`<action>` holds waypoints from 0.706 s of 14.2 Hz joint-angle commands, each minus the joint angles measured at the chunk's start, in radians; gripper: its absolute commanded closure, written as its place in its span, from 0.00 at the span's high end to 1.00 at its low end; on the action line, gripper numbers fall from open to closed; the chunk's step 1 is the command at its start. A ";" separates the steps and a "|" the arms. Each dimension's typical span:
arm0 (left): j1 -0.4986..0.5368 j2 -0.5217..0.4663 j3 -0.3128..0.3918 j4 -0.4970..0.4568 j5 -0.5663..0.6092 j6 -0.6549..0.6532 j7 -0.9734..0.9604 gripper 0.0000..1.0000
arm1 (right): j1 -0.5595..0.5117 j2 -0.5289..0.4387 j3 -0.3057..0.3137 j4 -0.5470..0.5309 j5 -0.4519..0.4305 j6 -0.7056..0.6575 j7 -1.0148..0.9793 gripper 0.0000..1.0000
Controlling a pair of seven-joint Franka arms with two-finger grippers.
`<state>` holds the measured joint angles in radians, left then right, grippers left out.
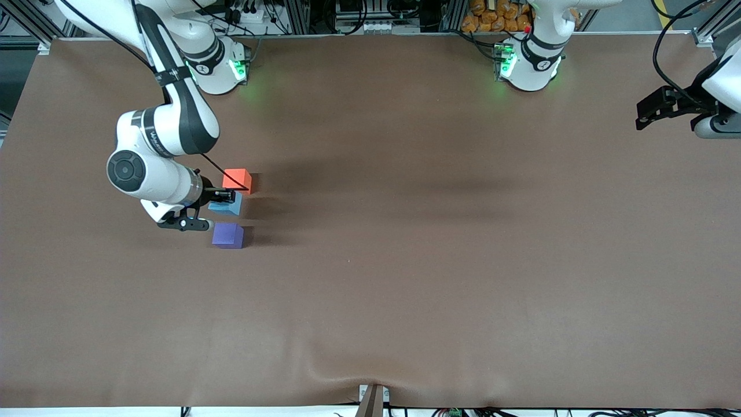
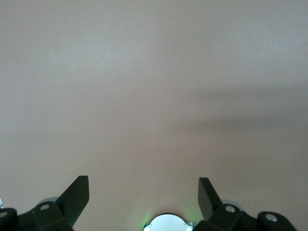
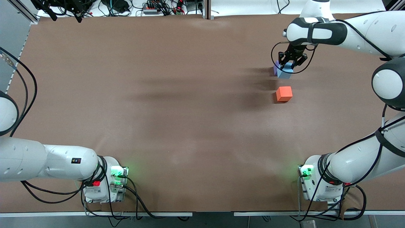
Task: Place blue block between orange and purple blocks
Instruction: 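Place the blue cube between the orange and purple cubes, right gripper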
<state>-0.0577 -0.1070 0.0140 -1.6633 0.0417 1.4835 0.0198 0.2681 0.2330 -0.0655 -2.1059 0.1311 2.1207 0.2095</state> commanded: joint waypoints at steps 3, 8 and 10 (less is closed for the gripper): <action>0.007 -0.002 -0.009 -0.009 -0.037 0.035 0.020 1.00 | -0.026 0.008 0.018 -0.049 -0.004 0.074 -0.015 0.00; 0.004 0.004 -0.013 -0.020 -0.054 0.035 0.022 1.00 | -0.029 0.045 0.018 -0.058 -0.004 0.114 -0.064 0.00; 0.002 0.006 -0.013 -0.021 -0.052 0.055 0.022 1.00 | -0.030 0.051 0.018 -0.087 -0.004 0.168 -0.070 0.00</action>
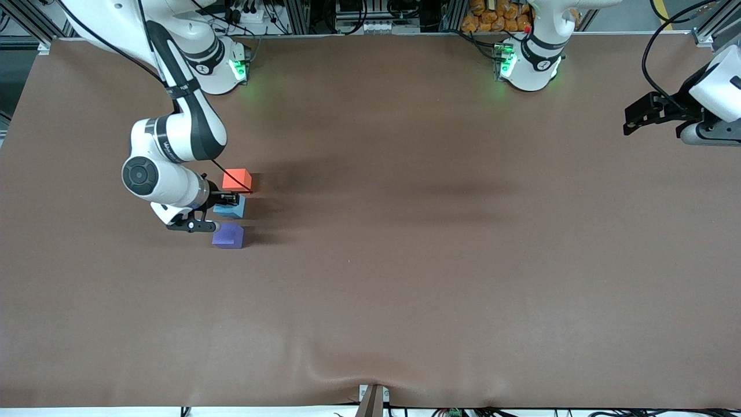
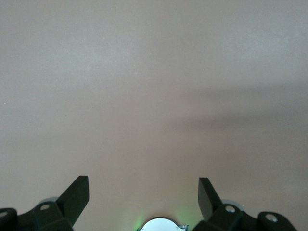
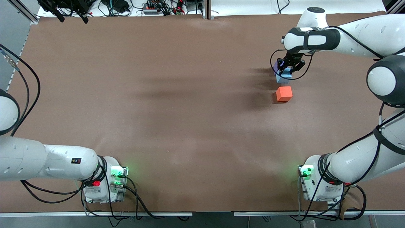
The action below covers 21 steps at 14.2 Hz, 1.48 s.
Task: Place blue block between orange and purple blocks
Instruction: 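Place the blue cube between the orange and purple cubes, right gripper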
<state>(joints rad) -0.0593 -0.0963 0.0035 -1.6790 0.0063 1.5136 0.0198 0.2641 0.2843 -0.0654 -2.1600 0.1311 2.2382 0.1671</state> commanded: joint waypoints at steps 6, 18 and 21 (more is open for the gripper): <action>0.009 0.009 -0.016 -0.004 -0.009 0.074 0.017 1.00 | -0.028 0.030 0.018 -0.046 -0.004 0.096 -0.028 0.00; 0.012 0.023 -0.014 -0.001 -0.014 0.082 0.015 1.00 | -0.022 0.058 0.018 -0.046 -0.004 0.114 -0.028 1.00; 0.012 0.023 -0.014 -0.001 -0.014 0.083 0.015 1.00 | -0.025 0.039 0.019 0.001 -0.002 0.020 -0.026 1.00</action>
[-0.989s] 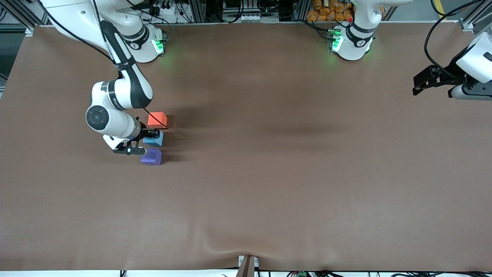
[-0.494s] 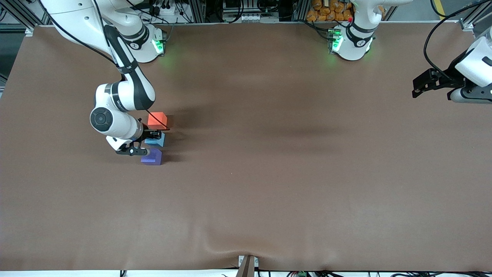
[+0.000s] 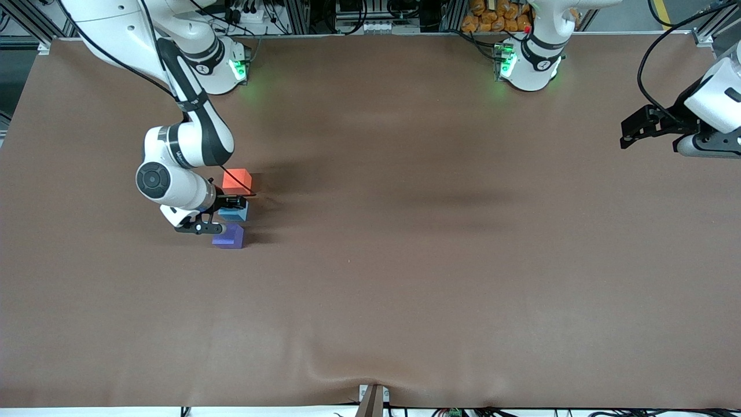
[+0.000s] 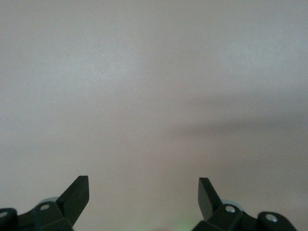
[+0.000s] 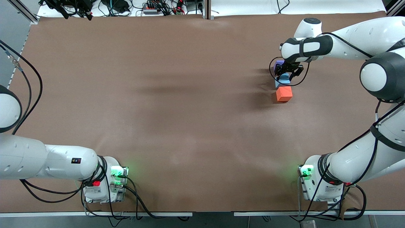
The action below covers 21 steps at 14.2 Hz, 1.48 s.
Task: Place blue block between orange and purple blocks
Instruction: 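Open the right gripper and draw it back from the cubes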
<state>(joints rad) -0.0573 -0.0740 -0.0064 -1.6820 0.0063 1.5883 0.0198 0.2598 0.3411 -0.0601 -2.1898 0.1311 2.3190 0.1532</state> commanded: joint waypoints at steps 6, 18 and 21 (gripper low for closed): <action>0.011 -0.001 -0.004 0.002 -0.014 0.007 0.015 1.00 | -0.086 -0.030 0.013 0.403 0.004 -0.501 -0.007 1.00; 0.014 0.000 -0.004 0.002 -0.016 0.007 0.015 1.00 | -0.260 -0.042 0.016 0.944 -0.142 -0.932 -0.187 1.00; 0.014 0.002 -0.004 0.001 -0.016 0.007 0.014 1.00 | -0.260 -0.149 0.013 0.966 -0.145 -1.003 -0.164 1.00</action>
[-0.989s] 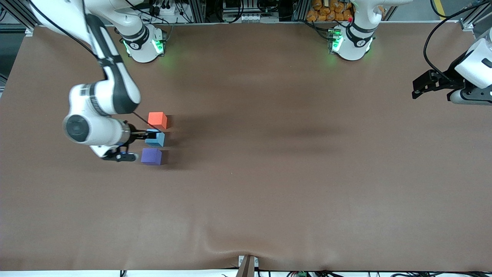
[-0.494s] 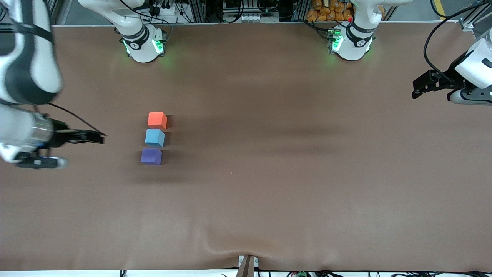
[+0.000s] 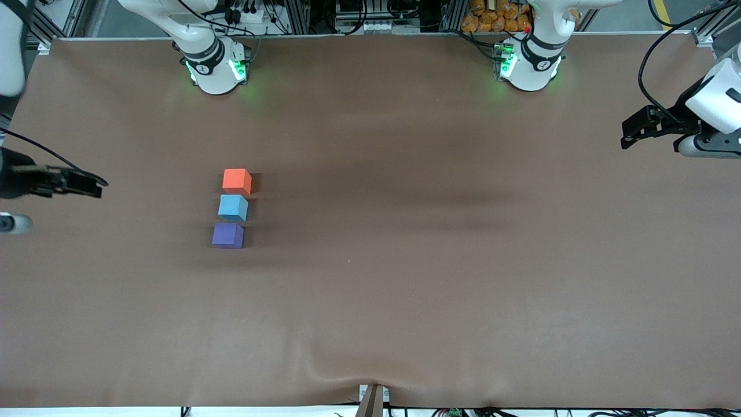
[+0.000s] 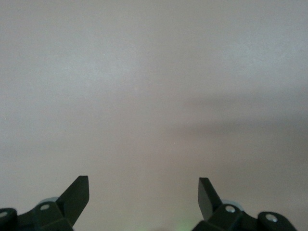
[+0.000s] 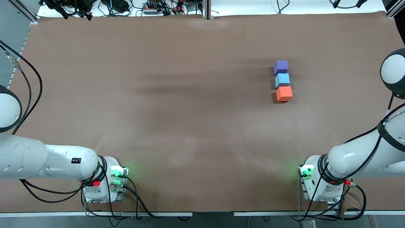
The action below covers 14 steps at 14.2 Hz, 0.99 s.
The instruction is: Place blue block between orange and purple blocks
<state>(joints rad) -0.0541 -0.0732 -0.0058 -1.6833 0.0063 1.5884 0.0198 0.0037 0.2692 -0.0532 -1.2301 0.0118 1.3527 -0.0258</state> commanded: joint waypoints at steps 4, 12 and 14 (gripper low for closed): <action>0.011 0.007 -0.003 0.005 -0.016 0.007 0.014 1.00 | -0.013 -0.255 0.006 -0.237 -0.026 0.073 0.026 1.00; 0.011 0.007 -0.003 0.005 -0.016 0.007 0.012 1.00 | -0.053 -0.323 0.006 -0.313 -0.055 0.120 -0.042 1.00; 0.010 0.007 -0.003 0.007 -0.016 0.007 0.012 1.00 | -0.048 -0.321 0.007 -0.312 -0.050 0.126 -0.037 1.00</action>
<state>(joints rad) -0.0529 -0.0688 -0.0054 -1.6839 0.0063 1.5886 0.0198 -0.0279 -0.0344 -0.0618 -1.5271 -0.0329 1.4656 -0.0505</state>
